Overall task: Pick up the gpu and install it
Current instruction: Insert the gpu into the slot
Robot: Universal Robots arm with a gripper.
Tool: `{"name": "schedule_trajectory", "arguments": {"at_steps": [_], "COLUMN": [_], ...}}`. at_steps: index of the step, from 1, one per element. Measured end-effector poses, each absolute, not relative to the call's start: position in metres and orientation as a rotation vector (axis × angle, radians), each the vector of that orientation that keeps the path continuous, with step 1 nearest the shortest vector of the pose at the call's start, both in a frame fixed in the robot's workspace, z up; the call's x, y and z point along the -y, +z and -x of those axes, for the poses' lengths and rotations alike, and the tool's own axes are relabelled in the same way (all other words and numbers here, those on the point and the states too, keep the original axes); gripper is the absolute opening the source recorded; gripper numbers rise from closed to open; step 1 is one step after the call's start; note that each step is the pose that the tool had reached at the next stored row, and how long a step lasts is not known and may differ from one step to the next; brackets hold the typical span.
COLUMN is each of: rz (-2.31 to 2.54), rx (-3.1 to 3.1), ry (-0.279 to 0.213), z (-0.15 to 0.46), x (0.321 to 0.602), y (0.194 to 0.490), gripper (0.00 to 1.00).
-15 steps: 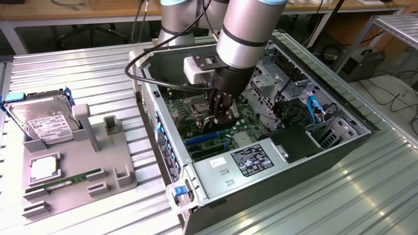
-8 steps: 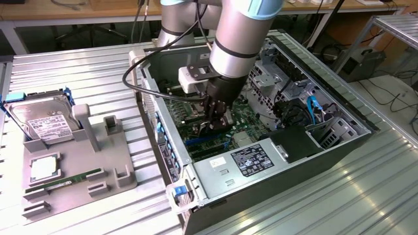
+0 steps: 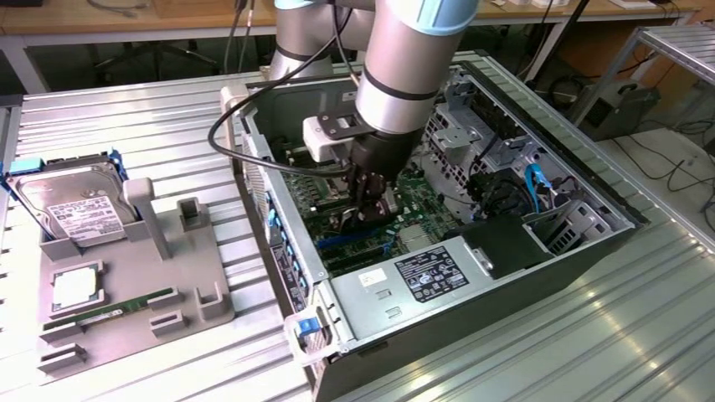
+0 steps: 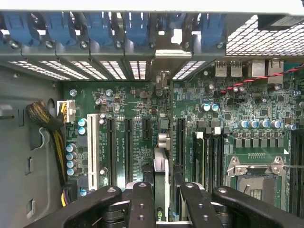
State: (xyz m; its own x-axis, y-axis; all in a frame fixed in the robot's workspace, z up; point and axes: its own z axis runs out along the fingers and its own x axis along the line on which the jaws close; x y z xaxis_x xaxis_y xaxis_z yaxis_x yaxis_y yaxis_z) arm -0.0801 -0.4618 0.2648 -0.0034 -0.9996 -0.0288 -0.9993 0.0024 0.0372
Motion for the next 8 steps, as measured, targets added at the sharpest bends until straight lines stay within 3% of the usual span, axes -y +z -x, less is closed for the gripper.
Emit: {"name": "schedule_trajectory", "arguments": {"at_steps": [8], "rz": [-2.215], "rx": [2.222], "ry": [-0.078], "z": [0.0818], "x": [0.4616], "y": [0.2607], "gripper": [0.26]}}
